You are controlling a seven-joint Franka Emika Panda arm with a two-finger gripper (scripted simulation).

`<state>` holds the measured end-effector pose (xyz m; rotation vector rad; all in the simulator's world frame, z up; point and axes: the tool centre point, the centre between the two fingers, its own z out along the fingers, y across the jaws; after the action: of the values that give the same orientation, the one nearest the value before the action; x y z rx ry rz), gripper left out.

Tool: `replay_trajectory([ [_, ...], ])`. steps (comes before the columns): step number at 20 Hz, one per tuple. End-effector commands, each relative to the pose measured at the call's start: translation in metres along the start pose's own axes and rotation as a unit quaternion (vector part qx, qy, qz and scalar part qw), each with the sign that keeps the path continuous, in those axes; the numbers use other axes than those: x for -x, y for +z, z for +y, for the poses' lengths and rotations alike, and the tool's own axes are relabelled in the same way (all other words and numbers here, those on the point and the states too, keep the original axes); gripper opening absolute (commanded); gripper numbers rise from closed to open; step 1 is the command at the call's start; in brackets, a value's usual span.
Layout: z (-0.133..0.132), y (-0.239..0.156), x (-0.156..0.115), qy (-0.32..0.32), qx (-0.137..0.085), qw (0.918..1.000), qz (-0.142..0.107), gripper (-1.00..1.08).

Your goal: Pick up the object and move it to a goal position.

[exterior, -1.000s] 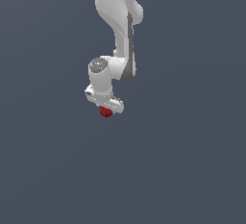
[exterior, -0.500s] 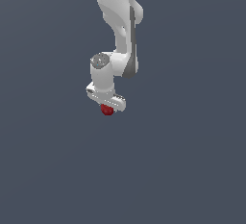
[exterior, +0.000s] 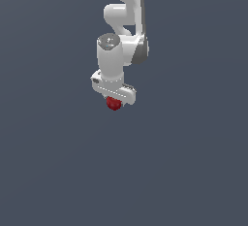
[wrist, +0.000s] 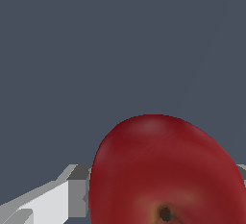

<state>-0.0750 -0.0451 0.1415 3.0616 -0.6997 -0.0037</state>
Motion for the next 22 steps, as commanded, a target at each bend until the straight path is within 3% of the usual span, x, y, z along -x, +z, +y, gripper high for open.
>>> replay_trajectory([
  [1,-0.013,-0.027,0.002,0.000,0.000,1.0000,0.002,-1.00],
  [12,-0.062,-0.126,0.009,0.000,0.000,1.0000,0.001,-1.00],
  [22,-0.081,-0.162,0.009,0.000,-0.001,1.0000,0.001,-1.00],
])
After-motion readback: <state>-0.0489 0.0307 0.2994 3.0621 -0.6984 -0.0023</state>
